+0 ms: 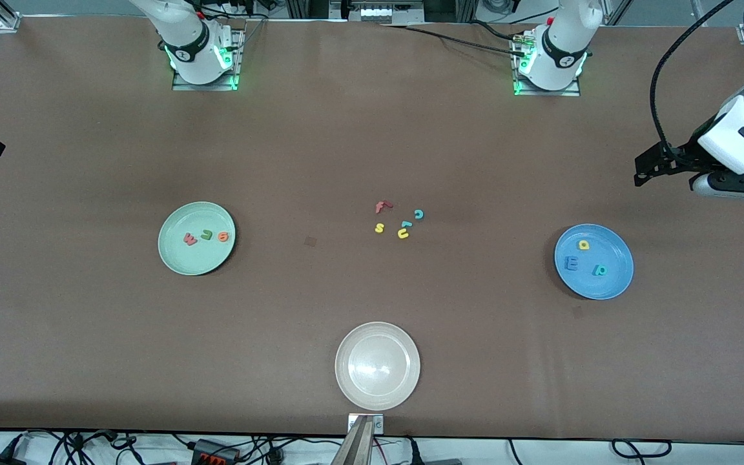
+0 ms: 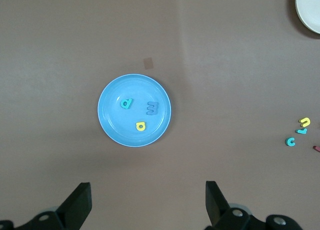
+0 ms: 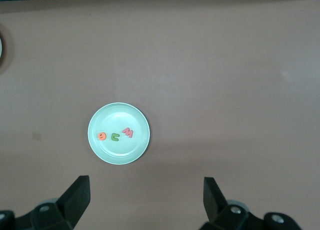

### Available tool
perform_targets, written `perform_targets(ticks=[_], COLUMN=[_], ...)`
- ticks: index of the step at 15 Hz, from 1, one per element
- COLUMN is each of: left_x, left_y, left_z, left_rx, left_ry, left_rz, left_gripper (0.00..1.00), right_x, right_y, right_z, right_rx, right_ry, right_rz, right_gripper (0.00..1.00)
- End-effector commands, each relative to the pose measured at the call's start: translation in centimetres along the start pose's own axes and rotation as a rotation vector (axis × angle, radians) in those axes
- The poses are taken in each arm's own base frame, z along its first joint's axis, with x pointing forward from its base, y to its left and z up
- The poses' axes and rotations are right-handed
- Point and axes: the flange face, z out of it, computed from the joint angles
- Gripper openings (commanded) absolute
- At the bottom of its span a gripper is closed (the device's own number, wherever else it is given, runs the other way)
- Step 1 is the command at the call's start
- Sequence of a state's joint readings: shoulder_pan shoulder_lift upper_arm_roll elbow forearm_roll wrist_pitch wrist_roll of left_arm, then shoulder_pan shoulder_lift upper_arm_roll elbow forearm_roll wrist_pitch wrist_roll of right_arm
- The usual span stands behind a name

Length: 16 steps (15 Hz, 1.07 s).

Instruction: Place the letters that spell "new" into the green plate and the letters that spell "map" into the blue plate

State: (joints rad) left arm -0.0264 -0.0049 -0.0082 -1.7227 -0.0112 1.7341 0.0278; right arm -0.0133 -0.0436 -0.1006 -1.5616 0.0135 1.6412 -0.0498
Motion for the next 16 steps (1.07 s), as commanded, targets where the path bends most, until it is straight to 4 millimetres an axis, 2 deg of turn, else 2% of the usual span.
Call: perform_targets(ticks=[1,11,16], left_x=[0.2,0.2,0.2], left_y=[-0.2,-0.1,-0.1], left_z=[-0.5,-0.5,-0.5], left_rx=[0.02,0.02,0.021], left_ry=[-0.006,-0.006,-0.003], left_rz=[0.014,0.016,0.016], left_gripper=[1.0,1.0,1.0], right_x=[-0.9,-1.2,-1.3], right_y=[0.1,0.6,1.5], right_z=[-0.3,-0.9,-1.1], right_rx=[-0.015,-0.017,-0.019], right_ry=[0.012,0.014,0.017], right_rz=[-0.018,-0.01,0.002], right_gripper=[1.0,1.0,1.0])
